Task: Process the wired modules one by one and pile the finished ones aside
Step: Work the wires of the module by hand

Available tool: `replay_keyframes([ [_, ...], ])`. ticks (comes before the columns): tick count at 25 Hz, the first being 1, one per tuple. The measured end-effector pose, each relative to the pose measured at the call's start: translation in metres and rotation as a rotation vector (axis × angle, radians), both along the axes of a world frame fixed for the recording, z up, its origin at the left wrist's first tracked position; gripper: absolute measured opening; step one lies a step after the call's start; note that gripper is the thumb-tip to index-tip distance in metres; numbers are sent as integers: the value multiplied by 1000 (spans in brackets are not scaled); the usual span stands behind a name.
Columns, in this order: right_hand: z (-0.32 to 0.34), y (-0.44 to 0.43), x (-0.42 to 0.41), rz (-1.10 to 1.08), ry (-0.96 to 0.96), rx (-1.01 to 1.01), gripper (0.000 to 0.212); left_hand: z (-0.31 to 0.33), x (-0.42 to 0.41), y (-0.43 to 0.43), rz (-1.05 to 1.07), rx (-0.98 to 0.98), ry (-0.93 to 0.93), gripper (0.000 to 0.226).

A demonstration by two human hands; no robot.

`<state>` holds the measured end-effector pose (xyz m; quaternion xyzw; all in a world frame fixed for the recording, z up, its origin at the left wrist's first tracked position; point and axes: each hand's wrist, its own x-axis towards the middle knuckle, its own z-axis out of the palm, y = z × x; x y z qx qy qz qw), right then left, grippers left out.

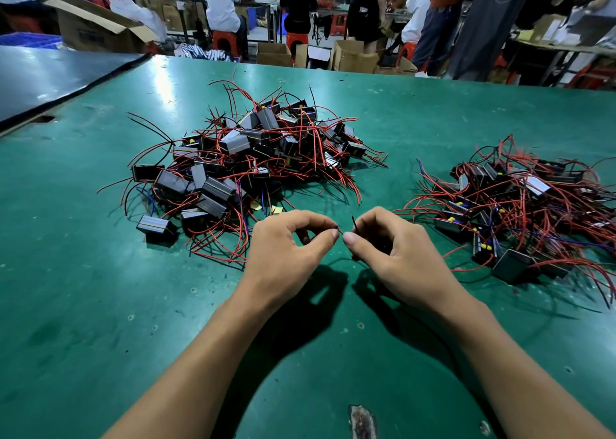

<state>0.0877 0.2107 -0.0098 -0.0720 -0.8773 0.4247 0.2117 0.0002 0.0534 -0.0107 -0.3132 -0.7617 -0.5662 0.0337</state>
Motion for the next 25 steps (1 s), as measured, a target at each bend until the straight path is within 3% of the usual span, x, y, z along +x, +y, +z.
replay_keyframes([
  [12, -12, 4, -4, 0, 65, 29, 8, 2, 3, -5, -22, -113, 133, 19],
  [17, -15, 7, -5, 13, 89, 167, 2, 2, 3, -5, -18, -110, 123, 20],
  [25, -15, 8, -4, 16, 67, 436, 17, -3, 1, -4, 23, -113, 153, 18],
])
